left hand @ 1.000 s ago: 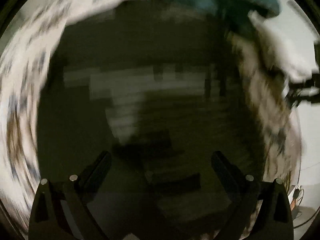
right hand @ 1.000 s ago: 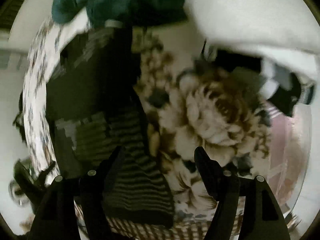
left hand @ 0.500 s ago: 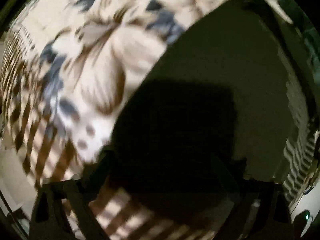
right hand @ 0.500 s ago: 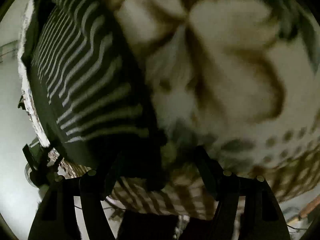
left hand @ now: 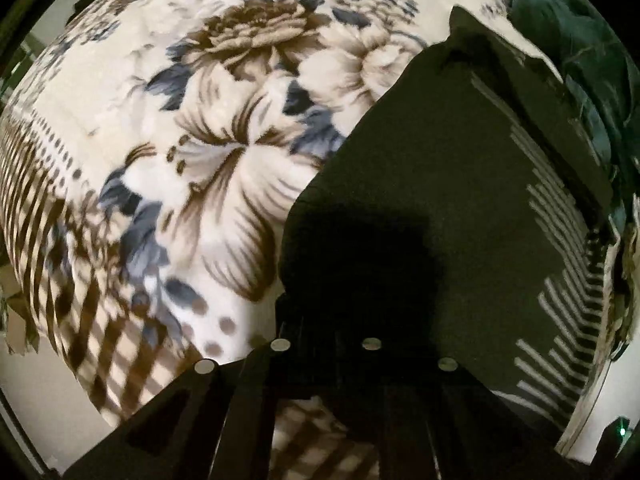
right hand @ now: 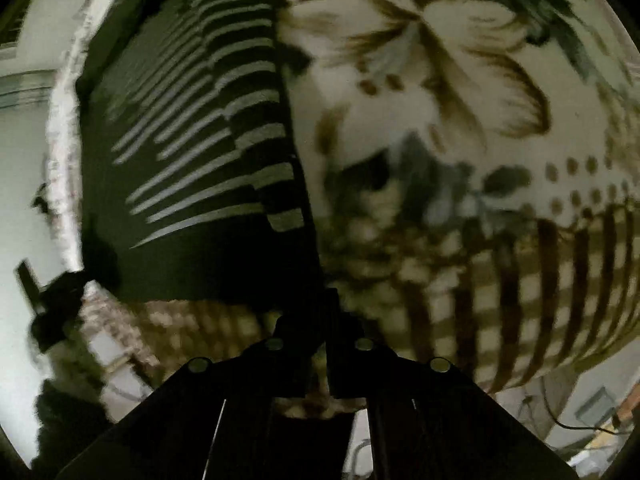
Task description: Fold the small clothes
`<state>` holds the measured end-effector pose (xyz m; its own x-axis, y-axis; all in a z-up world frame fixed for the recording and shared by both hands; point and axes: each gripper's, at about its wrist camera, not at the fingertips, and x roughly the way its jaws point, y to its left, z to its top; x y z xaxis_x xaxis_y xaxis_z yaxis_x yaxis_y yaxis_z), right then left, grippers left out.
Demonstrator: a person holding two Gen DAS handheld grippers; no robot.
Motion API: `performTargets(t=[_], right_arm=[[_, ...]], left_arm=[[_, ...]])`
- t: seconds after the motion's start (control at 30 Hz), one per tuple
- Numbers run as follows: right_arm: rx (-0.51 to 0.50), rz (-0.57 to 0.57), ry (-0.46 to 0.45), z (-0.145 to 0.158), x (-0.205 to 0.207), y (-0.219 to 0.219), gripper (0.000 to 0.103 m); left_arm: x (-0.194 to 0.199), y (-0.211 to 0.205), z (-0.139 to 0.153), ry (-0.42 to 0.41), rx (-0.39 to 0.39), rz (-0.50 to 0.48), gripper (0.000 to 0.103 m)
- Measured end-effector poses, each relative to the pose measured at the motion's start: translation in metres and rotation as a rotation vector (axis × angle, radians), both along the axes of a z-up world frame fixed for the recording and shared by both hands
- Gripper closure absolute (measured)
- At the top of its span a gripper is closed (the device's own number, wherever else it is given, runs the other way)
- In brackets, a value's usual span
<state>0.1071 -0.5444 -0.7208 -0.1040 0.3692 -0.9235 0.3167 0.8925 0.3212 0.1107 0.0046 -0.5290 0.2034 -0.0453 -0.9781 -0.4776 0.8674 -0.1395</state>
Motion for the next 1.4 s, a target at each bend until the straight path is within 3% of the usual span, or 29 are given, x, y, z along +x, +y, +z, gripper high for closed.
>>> performTargets(t=[0.13,0.2,0.23,0.27,0.3,0.33,0.37,0.4,0.47,0.5,0.63,0.7,0.8,0.87,0.9,0.93,0.97,1.0,1.03,1.07,1.1,1.23,1.3,1.33,1.4], right_arm=[[0.020,-0.002,0.080,-0.029,0.011,-0.004,0.097],[0.082,-0.003,0.132,-0.030,0.016,-0.008,0.087],[0.131,-0.008,0.142,-0.025,0.019,-0.013,0.075],[0.156,-0.007,0.134,-0.013,0.023,-0.020,0.056],[0.162,0.004,0.112,0.005,0.029,-0.030,0.048],[0.174,0.012,0.094,0.017,0.034,-0.036,0.043],[0.187,0.026,0.071,0.033,0.042,-0.046,0.041],[0.184,0.045,0.050,0.050,0.052,-0.057,0.039],[0.171,0.072,0.005,0.080,0.077,-0.079,0.037],[0.166,0.085,-0.017,0.092,0.093,-0.088,0.037],[0.108,0.161,-0.105,0.114,0.178,-0.115,0.037],[0.077,0.218,-0.155,0.113,0.236,-0.117,0.037],[0.098,0.254,-0.190,0.097,0.313,-0.115,0.037],[0.119,0.272,-0.217,0.086,0.371,-0.115,0.037],[0.128,0.272,-0.226,0.079,0.390,-0.110,0.037],[0.140,0.267,-0.229,0.072,0.410,-0.106,0.037],[0.154,0.261,-0.226,0.060,0.433,-0.097,0.037],[0.165,0.250,-0.225,0.051,0.451,-0.094,0.037],[0.181,0.240,-0.214,0.040,0.468,-0.089,0.037],[0.194,0.229,-0.195,0.029,0.483,-0.083,0.037],[0.199,0.217,-0.186,0.019,0.494,-0.078,0.037],[0.241,0.163,-0.141,-0.021,0.527,-0.060,0.037],[0.262,0.113,-0.173,-0.026,0.533,-0.056,0.056],[0.276,0.107,-0.179,-0.026,0.535,-0.054,0.095],[0.263,0.121,-0.195,-0.017,0.538,-0.049,0.095]], left_arm=[[0.003,0.004,-0.018,0.063,-0.016,-0.049,0.094],[0.007,-0.001,-0.008,0.090,-0.011,-0.085,0.094],[0.011,-0.007,-0.001,0.102,0.017,-0.113,0.092],[0.015,-0.016,0.012,0.107,0.078,-0.147,0.086],[0.020,-0.029,0.027,0.103,0.165,-0.183,0.065],[0.020,-0.041,0.041,0.082,0.204,-0.214,0.048],[0.020,-0.058,0.056,0.046,0.220,-0.244,0.008],[0.020,-0.076,0.071,0.010,0.243,-0.271,0.000],[0.024,-0.114,0.089,-0.037,0.251,-0.335,0.000],[0.027,-0.148,0.092,-0.053,0.213,-0.386,0.000],[0.024,-0.267,0.069,-0.058,-0.059,-0.532,0.000],[0.025,-0.338,0.041,-0.011,-0.157,-0.635,0.000],[0.032,-0.401,0.007,0.022,-0.267,-0.703,0.000],[0.036,-0.427,-0.007,0.030,-0.271,-0.737,0.001],[0.038,-0.440,-0.017,0.049,-0.251,-0.765,0.005],[0.038,-0.445,-0.022,0.060,-0.227,-0.781,0.009],[0.040,-0.448,-0.027,0.063,-0.200,-0.790,0.023],[0.043,-0.449,-0.029,0.060,-0.172,-0.787,0.049],[0.046,-0.444,-0.032,0.055,-0.136,-0.775,0.063],[0.049,-0.437,-0.033,0.051,-0.105,-0.758,0.089],[0.051,-0.429,-0.034,0.047,-0.106,-0.737,0.096],[0.056,-0.399,-0.027,0.015,-0.159,-0.645,0.097],[0.053,-0.390,-0.015,0.002,-0.182,-0.609,0.097],[0.052,-0.386,-0.010,-0.006,-0.186,-0.598,0.097],[0.045,-0.373,0.005,-0.024,-0.197,-0.572,0.097]])
